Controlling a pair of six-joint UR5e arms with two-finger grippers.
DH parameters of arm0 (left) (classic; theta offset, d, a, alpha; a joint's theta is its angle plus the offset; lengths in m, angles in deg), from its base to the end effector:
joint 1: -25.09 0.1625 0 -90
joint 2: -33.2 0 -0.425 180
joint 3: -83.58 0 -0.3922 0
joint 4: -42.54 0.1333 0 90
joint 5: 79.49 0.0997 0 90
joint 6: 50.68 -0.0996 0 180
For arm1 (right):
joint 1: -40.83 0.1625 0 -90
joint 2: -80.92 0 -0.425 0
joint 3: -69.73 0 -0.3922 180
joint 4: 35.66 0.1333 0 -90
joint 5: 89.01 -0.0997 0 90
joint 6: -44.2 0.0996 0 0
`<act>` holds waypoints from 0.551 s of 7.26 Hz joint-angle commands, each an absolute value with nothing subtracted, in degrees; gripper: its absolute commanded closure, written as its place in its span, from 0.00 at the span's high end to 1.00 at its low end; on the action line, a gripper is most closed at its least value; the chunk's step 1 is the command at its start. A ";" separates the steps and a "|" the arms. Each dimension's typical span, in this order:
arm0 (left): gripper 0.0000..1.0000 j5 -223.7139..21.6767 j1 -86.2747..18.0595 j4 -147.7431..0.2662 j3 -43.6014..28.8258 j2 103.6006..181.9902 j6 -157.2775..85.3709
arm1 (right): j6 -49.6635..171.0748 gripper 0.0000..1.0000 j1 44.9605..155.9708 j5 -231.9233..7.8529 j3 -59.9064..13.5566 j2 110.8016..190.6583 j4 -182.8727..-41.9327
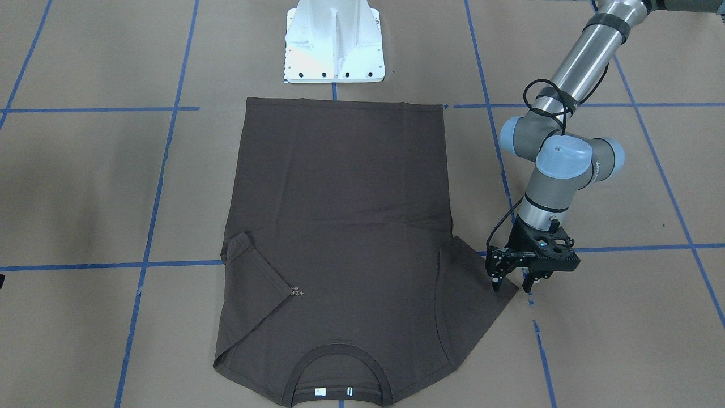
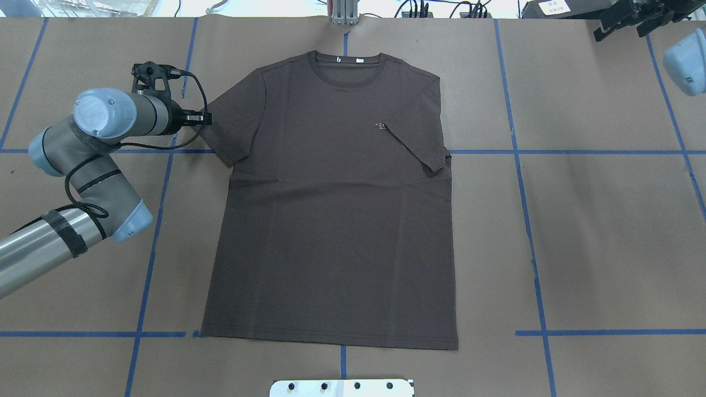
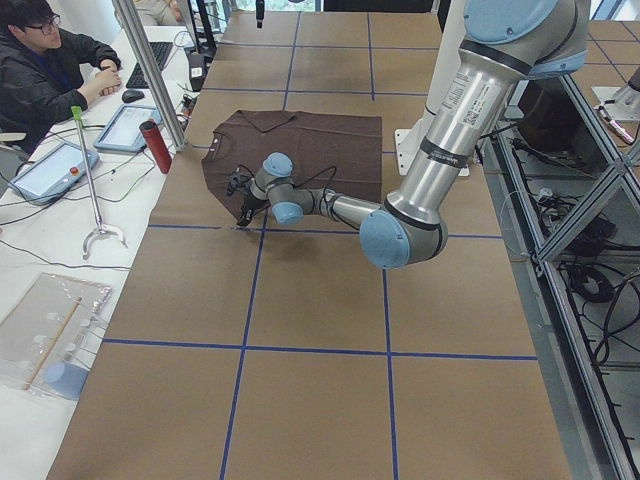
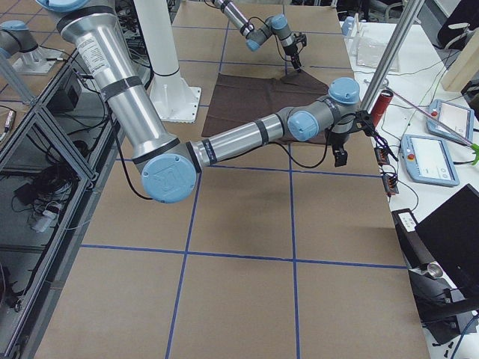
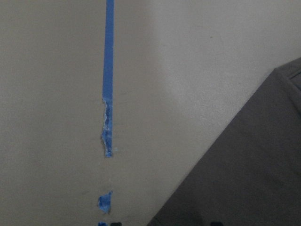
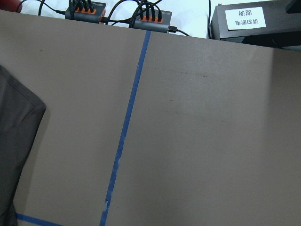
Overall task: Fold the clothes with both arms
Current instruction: 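Withdraw the right arm while moving the left gripper to the other sleeve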
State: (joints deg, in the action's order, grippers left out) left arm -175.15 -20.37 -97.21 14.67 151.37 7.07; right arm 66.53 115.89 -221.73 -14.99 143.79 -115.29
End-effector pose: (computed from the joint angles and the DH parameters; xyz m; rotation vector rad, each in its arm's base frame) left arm 0.4222 -0.6050 0.4596 0.5518 0.8295 -0.1622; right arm -0.1121 -0.6751 0.4035 0.2754 -0.8573 -0.0894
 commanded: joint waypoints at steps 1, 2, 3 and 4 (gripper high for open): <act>0.70 -175.02 -20.09 -97.21 14.68 151.24 7.06 | 66.53 1.00 115.89 -221.73 -14.99 144.03 -115.28; 0.67 -175.11 -20.00 -97.21 14.68 151.24 7.06 | 66.53 1.00 115.89 -221.73 -14.99 144.03 -115.28; 0.48 -175.11 -20.00 -97.21 14.68 151.41 7.15 | 66.53 1.00 115.89 -221.73 -14.99 144.03 -115.28; 0.00 -175.11 -20.00 -97.21 14.68 151.41 7.06 | 66.53 1.00 115.89 -221.73 -14.99 144.03 -115.28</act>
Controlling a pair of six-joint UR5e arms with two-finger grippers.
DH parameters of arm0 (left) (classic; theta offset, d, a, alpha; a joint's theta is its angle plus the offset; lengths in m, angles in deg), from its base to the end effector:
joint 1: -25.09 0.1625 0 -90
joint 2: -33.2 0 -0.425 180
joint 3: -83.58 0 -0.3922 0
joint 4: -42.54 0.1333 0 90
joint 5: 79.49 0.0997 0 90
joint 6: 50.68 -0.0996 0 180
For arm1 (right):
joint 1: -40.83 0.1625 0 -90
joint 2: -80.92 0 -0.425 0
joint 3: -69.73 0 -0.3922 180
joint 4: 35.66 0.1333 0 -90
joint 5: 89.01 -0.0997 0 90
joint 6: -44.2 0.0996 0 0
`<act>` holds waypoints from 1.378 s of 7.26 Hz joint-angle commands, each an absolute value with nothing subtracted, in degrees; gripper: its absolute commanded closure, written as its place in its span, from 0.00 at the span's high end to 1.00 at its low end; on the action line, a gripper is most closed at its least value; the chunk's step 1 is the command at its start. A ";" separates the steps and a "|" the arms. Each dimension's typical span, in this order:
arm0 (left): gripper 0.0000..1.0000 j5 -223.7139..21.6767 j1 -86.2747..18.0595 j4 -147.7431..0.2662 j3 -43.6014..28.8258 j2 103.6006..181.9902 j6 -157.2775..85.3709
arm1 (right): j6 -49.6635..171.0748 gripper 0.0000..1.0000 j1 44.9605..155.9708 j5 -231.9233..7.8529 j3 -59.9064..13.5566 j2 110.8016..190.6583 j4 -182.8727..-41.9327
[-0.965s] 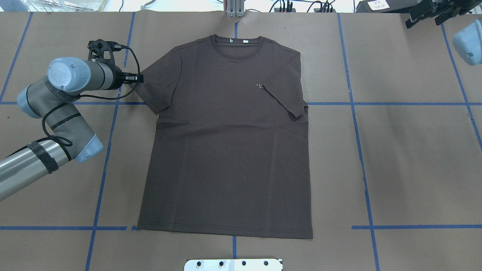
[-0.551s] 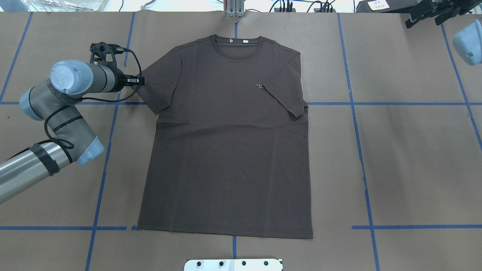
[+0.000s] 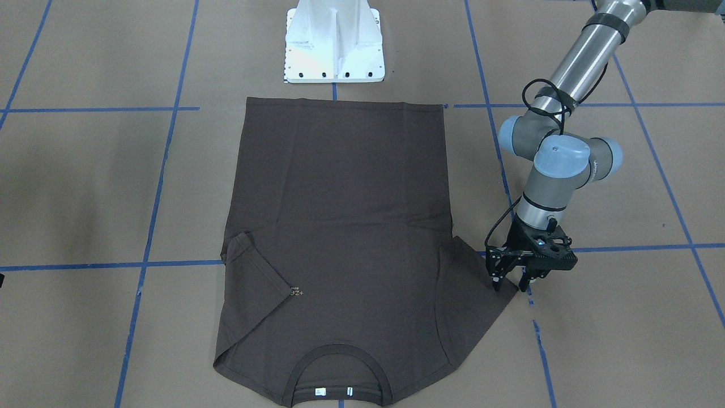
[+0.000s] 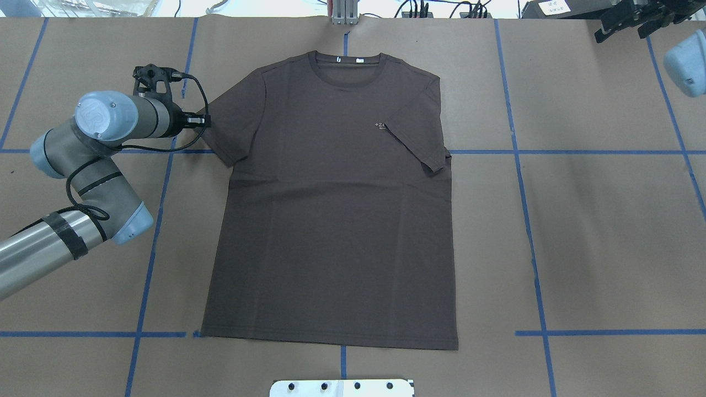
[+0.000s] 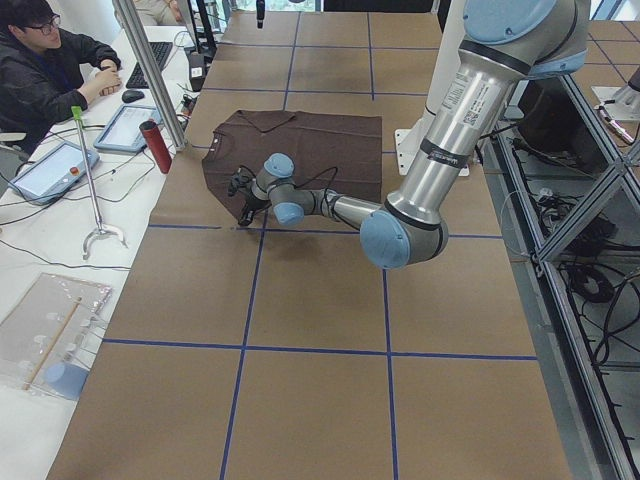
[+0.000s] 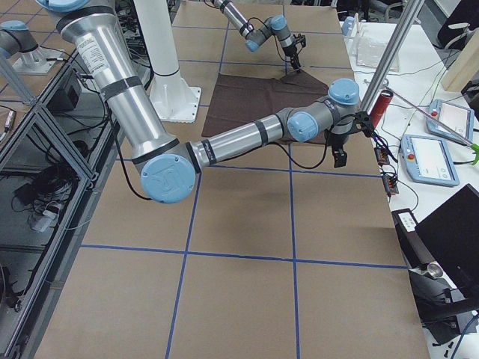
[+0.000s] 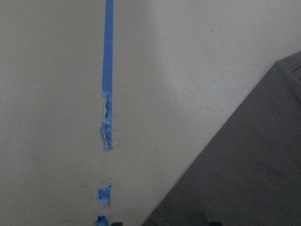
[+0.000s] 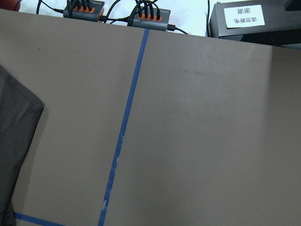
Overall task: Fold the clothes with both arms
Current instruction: 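Withdraw the right arm while moving the left gripper to the other sleeve, then fold the sleeve with the left gripper inward across the shirt body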
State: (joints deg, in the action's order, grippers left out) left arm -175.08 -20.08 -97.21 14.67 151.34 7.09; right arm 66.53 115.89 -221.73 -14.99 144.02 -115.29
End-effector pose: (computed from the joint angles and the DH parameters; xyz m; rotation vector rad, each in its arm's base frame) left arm 0.4250 -0.6029 0.4600 0.5501 0.8298 -0.1585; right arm -0.1119 -0.6742 0.4063 0.2717 -0.8563 -0.0879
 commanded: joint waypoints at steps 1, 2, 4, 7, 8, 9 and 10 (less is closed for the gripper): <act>0.00 -175.11 -20.00 -97.29 14.50 151.41 7.15 | 66.53 1.00 115.89 -221.73 -14.99 144.03 -115.28; 0.00 -175.11 -20.00 -97.21 14.06 151.41 7.15 | 66.53 1.00 115.89 -221.73 -14.99 144.03 -115.28; 0.00 -175.11 -20.00 -91.11 9.09 152.02 7.24 | 66.62 1.00 115.89 -221.73 -15.08 144.03 -115.28; 0.00 -173.37 -15.20 -67.98 1.40 160.16 16.77 | 66.62 1.00 115.89 -221.64 -14.99 144.20 -115.28; 0.00 -172.48 -14.82 -67.15 4.71 162.90 18.73 | 66.70 1.00 115.89 -221.64 -14.99 144.20 -115.28; 0.00 -171.08 -13.77 -67.41 9.70 166.49 21.62 | 66.79 1.00 115.89 -221.64 -15.08 144.29 -115.28; 0.00 -170.98 -13.67 -67.85 13.32 169.23 23.39 | 66.79 1.00 115.89 -221.55 -15.87 144.64 -115.28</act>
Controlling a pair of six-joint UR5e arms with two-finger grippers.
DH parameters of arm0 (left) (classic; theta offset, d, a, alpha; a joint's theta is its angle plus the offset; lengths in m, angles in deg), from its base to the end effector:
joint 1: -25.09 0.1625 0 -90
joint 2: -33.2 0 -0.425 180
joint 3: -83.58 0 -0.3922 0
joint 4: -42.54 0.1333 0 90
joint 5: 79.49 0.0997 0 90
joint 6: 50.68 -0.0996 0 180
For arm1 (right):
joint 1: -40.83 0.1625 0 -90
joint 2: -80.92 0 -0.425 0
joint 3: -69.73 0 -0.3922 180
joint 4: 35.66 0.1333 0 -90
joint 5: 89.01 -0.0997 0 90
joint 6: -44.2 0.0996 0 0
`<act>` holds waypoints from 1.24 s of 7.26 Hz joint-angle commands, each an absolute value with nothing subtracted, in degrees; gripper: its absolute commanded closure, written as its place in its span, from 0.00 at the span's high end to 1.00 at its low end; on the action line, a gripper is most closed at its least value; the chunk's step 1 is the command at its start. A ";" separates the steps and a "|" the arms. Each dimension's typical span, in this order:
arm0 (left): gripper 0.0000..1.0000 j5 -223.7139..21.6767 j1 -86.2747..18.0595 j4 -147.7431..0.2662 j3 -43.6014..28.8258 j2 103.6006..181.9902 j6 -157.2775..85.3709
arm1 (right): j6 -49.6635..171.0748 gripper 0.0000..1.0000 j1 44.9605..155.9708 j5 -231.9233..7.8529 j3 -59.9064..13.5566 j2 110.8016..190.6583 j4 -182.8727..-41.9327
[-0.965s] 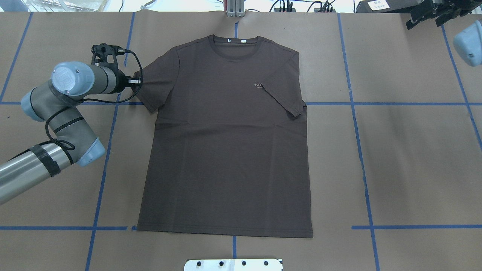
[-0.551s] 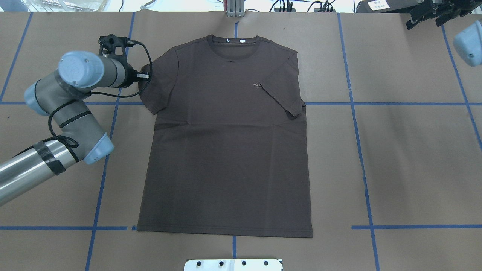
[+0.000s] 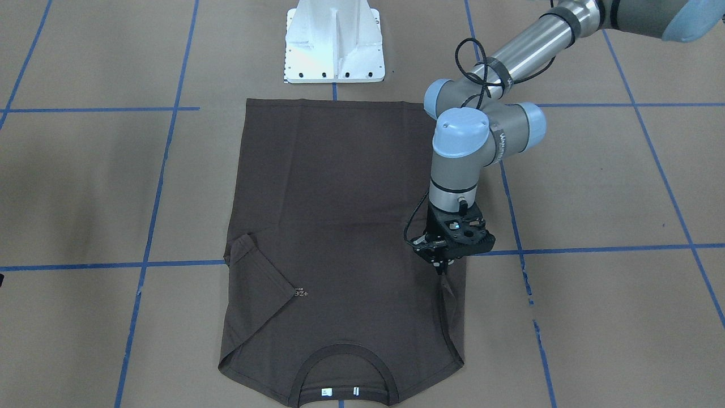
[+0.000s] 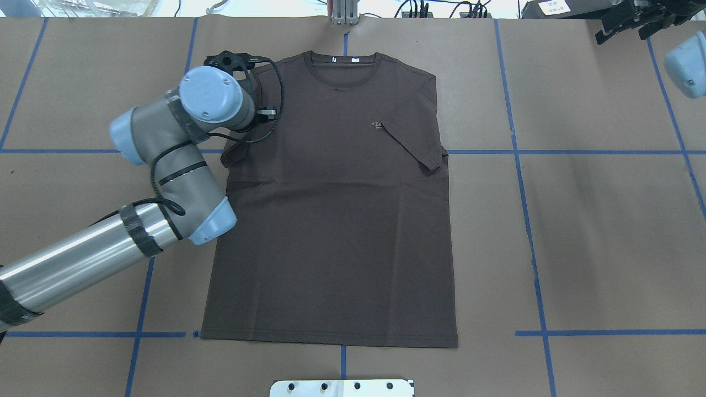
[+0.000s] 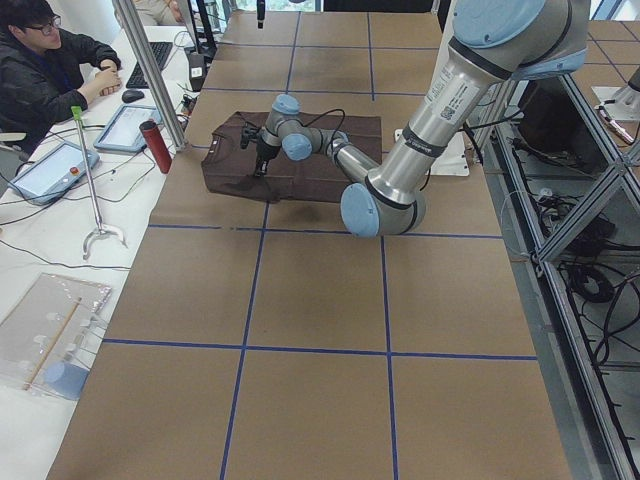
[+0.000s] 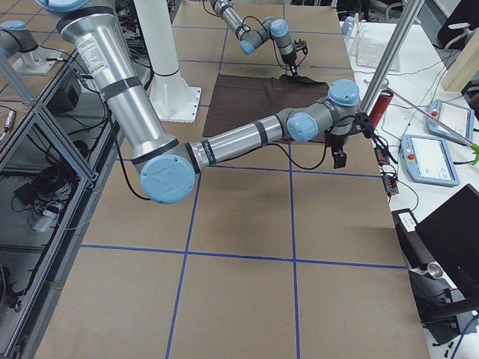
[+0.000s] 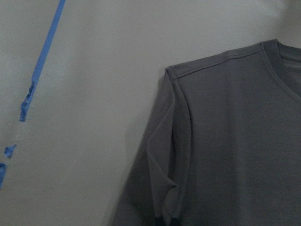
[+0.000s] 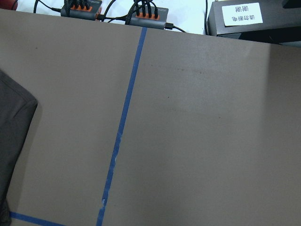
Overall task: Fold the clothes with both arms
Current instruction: 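Fold the sleeve with the left gripper inward across the shirt body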
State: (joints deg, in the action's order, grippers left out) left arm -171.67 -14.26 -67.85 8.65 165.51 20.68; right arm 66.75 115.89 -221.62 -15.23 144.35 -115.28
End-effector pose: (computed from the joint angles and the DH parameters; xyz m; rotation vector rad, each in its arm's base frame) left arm 0.5176 -0.5919 0.2907 0.3733 0.7479 -0.3245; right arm -0.1112 -0.6724 0.4082 0.2695 -0.8548 -0.0832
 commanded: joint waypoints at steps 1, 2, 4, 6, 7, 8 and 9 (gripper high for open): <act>0.00 -170.98 -13.67 -67.94 13.44 169.26 23.49 | 66.97 1.00 115.89 -221.55 -16.57 144.90 -115.28; 0.77 -171.07 -13.76 -67.85 13.44 169.43 22.45 | 67.06 1.00 115.81 -221.47 -16.58 144.99 -115.28; 1.00 -172.03 -13.85 -67.33 10.57 169.34 15.78 | 67.41 1.00 115.72 -221.64 -17.45 144.82 -115.28; 1.00 -174.32 -13.67 -67.50 0.76 164.81 15.76 | 75.86 1.00 114.32 -220.51 -25.22 148.92 -115.46; 1.00 -174.93 -13.50 -67.32 -6.43 160.34 15.67 | 82.20 1.00 110.57 -218.32 -31.28 152.34 -115.55; 1.00 -178.33 -13.23 -67.67 -12.42 156.11 15.67 | 92.01 1.00 104.27 -213.60 -38.13 155.42 -115.55; 1.00 -178.36 -11.49 -67.85 -17.09 153.38 15.85 | 102.89 1.00 96.81 -207.12 -43.24 156.32 -115.72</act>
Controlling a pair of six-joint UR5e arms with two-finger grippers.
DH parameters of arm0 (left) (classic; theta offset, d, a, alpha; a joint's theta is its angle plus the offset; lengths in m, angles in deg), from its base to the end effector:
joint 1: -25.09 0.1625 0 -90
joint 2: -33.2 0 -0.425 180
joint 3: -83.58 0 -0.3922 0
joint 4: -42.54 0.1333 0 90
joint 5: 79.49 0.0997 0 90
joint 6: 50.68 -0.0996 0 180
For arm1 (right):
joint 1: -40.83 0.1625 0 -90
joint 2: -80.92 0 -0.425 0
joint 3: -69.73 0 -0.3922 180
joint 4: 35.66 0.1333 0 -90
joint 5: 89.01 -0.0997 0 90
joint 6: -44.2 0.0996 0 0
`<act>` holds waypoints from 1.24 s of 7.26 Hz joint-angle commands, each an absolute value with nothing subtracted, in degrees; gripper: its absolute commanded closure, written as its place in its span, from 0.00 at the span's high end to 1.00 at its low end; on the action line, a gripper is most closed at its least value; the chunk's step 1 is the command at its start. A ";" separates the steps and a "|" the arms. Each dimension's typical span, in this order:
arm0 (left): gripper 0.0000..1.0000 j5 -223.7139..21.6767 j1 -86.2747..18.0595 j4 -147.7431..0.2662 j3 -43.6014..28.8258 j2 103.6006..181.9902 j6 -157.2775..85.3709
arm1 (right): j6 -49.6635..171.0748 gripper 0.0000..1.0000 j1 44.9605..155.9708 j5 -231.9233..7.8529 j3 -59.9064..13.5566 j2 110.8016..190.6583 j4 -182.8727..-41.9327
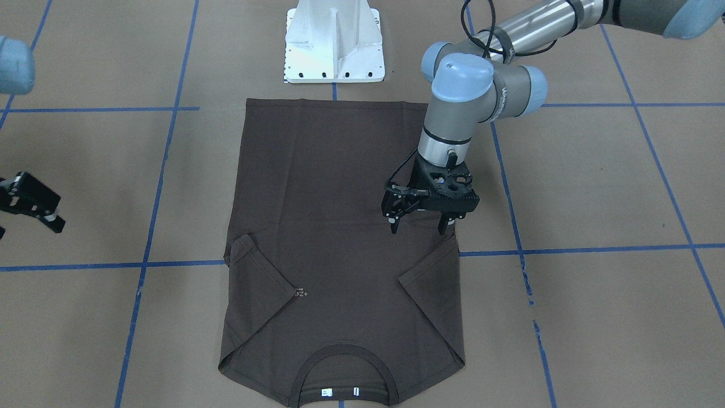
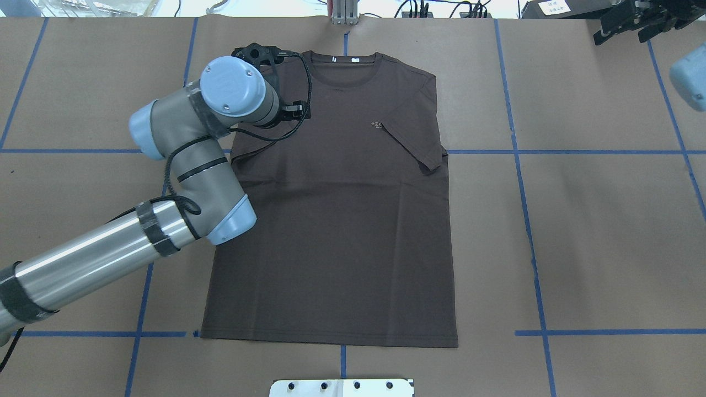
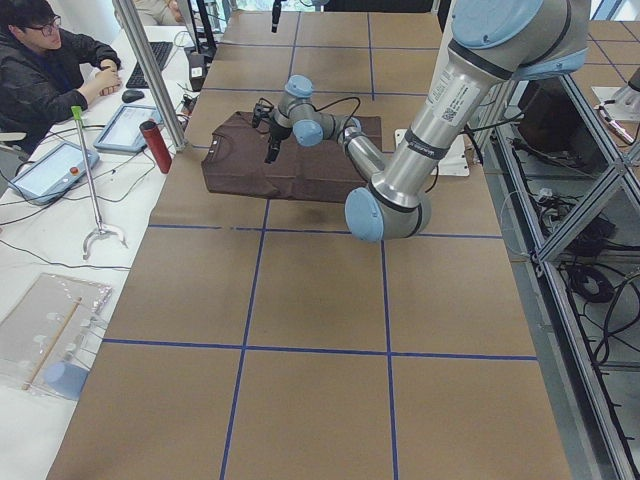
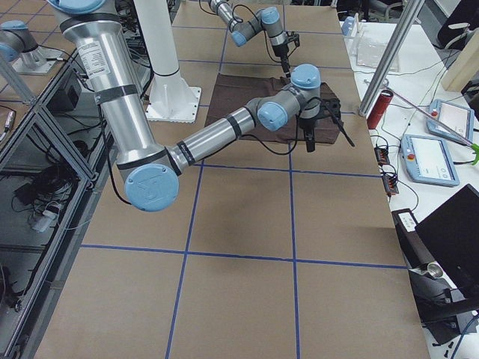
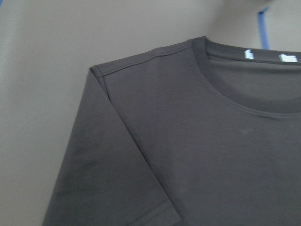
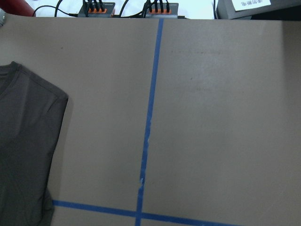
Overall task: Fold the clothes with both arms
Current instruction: 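Move both grippers down to the shirt hem nearest the robot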
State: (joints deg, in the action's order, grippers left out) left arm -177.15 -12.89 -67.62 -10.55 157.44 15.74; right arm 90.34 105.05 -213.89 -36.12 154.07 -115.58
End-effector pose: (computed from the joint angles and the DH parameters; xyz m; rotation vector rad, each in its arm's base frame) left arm 0.4644 -0.5148 0.2369 0.4177 0.9396 -0.1605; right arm -0.1843 -0.5572 0.3496 0.2443 -0.8923 0.1025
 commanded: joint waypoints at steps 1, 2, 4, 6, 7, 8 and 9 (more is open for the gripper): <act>1.00 -178.19 -8.08 -67.76 -19.40 151.87 17.07 | 113.36 1.00 87.77 -199.22 -47.99 157.46 -115.81; 1.00 -177.84 -6.48 -67.94 -22.99 148.63 22.47 | 125.12 1.00 76.72 -188.96 -53.35 159.82 -115.90; 1.00 -169.09 3.68 -68.02 -31.43 138.89 26.02 | 137.22 1.00 59.02 -175.73 -64.25 171.12 -115.55; 0.93 -164.60 10.38 -67.94 -33.31 133.60 33.14 | 145.69 0.96 47.29 -164.21 -65.97 173.91 -115.11; 0.81 -164.30 12.32 -68.02 -34.10 130.09 35.43 | 147.63 0.95 45.34 -163.20 -65.80 174.43 -112.06; 0.77 -164.30 12.95 -67.94 -34.19 129.01 35.36 | 148.09 0.96 43.05 -160.15 -65.53 175.57 -110.64; 0.76 -164.21 14.00 -67.94 -34.28 127.78 35.54 | 148.09 0.97 42.34 -159.33 -65.53 175.58 -110.63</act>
